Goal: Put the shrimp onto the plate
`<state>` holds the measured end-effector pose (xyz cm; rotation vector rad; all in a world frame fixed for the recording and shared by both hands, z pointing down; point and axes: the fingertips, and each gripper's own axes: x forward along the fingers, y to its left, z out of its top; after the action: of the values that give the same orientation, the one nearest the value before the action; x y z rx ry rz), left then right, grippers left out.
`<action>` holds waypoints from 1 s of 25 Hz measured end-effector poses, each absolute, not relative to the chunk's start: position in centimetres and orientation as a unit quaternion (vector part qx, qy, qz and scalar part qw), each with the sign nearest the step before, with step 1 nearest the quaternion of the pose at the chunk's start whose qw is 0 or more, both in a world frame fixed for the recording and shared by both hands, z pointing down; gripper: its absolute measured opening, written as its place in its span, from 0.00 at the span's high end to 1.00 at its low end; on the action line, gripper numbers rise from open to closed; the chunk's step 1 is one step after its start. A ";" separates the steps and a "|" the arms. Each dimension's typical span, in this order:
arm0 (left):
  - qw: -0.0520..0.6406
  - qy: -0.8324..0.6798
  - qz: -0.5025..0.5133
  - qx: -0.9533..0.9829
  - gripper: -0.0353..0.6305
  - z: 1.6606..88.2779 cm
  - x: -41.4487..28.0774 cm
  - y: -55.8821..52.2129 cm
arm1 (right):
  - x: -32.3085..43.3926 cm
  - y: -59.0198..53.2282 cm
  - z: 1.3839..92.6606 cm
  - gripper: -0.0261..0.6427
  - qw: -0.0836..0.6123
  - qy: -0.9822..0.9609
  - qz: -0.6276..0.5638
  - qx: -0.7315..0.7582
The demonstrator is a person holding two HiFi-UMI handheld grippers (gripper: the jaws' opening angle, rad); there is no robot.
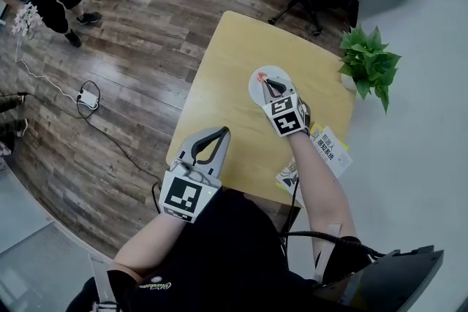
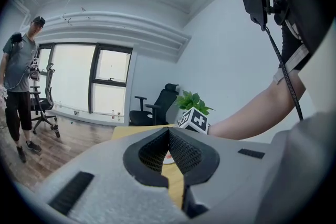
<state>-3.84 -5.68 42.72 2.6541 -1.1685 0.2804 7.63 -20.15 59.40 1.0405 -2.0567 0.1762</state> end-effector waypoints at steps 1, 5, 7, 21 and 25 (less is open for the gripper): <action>0.116 -0.398 0.095 0.905 0.94 42.6 -3.7 -5.7 | 7.7 -20.0 58.8 0.94 0.391 -0.816 0.072 0.418; 0.117 -0.392 0.089 0.908 0.94 41.9 -2.7 -5.5 | 7.8 -19.0 55.8 0.95 0.337 -0.828 0.084 0.441; 0.104 -0.383 0.088 0.914 0.94 41.5 -2.0 -5.5 | 7.8 -18.6 53.7 0.95 0.310 -0.834 0.080 0.449; 0.080 -0.355 0.080 0.928 0.94 39.2 1.0 -5.5 | 9.3 -13.4 40.6 0.95 0.149 -0.855 0.053 0.495; 0.074 -0.352 0.078 0.930 0.94 38.4 1.2 -5.7 | 10.7 -11.5 37.0 0.96 0.106 -0.850 0.040 0.515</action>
<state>1.22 -5.71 38.45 2.7911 -1.0570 0.2349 10.65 -11.46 36.98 1.5161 -2.5033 0.1167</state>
